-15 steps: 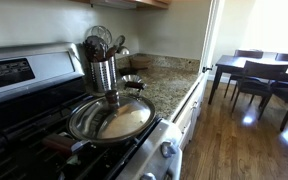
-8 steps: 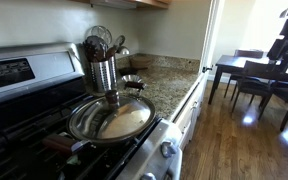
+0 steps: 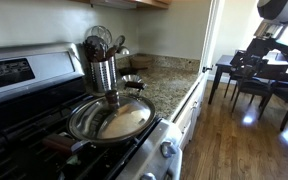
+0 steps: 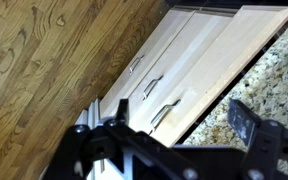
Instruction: Open the topmost drawer on the right
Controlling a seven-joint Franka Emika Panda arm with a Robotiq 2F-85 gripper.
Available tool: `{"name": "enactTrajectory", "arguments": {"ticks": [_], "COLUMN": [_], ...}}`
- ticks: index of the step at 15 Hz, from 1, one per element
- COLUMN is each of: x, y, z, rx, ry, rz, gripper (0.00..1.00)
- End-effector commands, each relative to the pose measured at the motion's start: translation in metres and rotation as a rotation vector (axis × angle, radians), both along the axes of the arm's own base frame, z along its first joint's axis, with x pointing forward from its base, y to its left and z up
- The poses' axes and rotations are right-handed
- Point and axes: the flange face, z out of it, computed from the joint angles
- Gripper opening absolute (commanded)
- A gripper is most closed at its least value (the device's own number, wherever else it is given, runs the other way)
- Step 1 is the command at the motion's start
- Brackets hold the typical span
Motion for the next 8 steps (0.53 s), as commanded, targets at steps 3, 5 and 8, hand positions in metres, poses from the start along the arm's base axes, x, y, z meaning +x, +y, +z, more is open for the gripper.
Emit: {"name": "enactTrajectory", "arguments": {"ticks": [3, 5, 8], "x": [0.014, 0.015, 0.032], "y": [-0.009, -0.011, -0.008], "z": [-0.012, -0.012, -0.024], "rx": [-0.005, -0.006, 0.045], "ry": [0.014, 0.013, 0.033], "rz": [-0.029, -0.036, -0.073], "gripper": [1.0, 1.0, 1.0]}}
